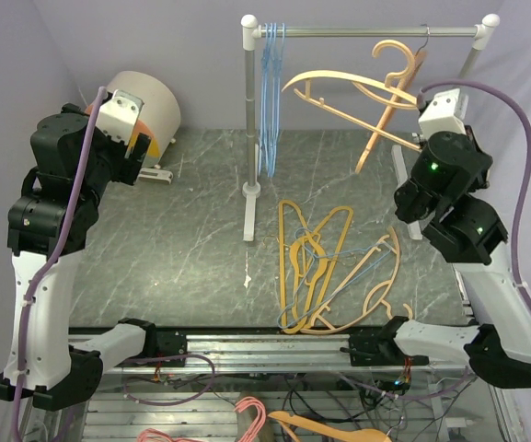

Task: Organize the hangers
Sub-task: Place the hanger at the clothesline.

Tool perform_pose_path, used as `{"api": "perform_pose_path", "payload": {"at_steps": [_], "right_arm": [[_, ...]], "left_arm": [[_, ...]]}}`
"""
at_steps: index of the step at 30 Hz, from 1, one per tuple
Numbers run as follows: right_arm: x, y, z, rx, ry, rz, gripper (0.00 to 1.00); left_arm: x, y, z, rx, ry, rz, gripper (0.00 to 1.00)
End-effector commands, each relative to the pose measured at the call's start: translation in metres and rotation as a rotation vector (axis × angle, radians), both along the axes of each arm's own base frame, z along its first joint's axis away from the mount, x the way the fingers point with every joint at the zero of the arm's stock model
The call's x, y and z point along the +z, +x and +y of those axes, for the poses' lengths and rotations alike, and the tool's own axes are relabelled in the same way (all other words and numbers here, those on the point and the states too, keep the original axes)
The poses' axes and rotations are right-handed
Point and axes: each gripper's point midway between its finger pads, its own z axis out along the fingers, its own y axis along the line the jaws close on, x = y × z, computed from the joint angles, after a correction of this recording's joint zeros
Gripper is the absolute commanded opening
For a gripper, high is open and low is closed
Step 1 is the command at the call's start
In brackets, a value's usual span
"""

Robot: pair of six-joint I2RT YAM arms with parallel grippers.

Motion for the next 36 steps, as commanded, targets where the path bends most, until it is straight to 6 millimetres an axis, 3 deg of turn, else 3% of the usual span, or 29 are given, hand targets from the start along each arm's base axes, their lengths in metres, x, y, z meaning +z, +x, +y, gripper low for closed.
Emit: {"api": "perform_pose_path", "payload": {"at_steps": [1,6,14,28,36], "right_arm": [[0.015,0.011,0.011,-0.036,0.026,-0.028,0.00],[0.022,0.015,0.013,-0.058,0.050,-0.050,0.00],[0.000,0.033,-0.002,-0.131,-0.018,0.013,0.00],[0.004,-0.024,-0.042,-0.094,0.042,-0.075,0.00],[-0.002,-0.008,-0.034,-0.107,0.010,-0.056,0.00]], "left_arm": [[0.005,-0.004,-0.003,-0.021,-0.032,-0.010,0.95],[0.005,-0.005,-0.005,-0.034,-0.035,-0.006,0.94],[0.003,-0.007,-0.009,-0.055,-0.040,0.001,0.94],[-0.006,-0.010,-0.005,-0.044,-0.032,0.019,0.93],[-0.013,-0.016,-0.005,-0.050,-0.038,0.028,0.93]]}}
